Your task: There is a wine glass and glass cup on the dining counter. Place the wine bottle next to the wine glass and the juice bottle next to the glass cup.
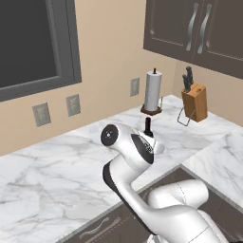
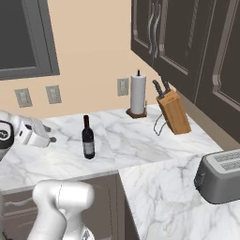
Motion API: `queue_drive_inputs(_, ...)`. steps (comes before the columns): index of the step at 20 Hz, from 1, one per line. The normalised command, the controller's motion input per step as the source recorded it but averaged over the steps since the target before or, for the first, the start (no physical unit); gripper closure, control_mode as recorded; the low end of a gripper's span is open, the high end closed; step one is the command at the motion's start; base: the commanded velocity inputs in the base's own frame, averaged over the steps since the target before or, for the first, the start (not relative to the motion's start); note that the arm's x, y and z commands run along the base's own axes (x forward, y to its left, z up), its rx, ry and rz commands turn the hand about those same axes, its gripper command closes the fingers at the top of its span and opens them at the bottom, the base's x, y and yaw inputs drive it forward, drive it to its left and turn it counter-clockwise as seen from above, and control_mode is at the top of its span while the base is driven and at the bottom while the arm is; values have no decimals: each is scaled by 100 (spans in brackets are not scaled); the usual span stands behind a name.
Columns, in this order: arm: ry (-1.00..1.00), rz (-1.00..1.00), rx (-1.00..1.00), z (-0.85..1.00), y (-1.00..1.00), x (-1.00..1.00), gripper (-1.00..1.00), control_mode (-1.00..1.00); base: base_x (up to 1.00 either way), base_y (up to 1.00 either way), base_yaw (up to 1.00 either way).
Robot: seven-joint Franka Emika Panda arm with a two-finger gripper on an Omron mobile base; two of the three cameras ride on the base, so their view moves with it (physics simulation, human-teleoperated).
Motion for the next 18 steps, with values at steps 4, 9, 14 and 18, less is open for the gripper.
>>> queue_drive_inputs(4,-14,-14,-12,-28,-9,23,-100,-100,0,0,0)
queue_drive_inputs(9,-1,-10,0,-3,-6,19,-100,-100,0,0,0)
queue_drive_inputs(14,0,-7,0,0,-10,25,-100,-100,0,0,0)
queue_drive_inputs(18,4,-3,0,0,-7,38,-100,-100,0,0,0)
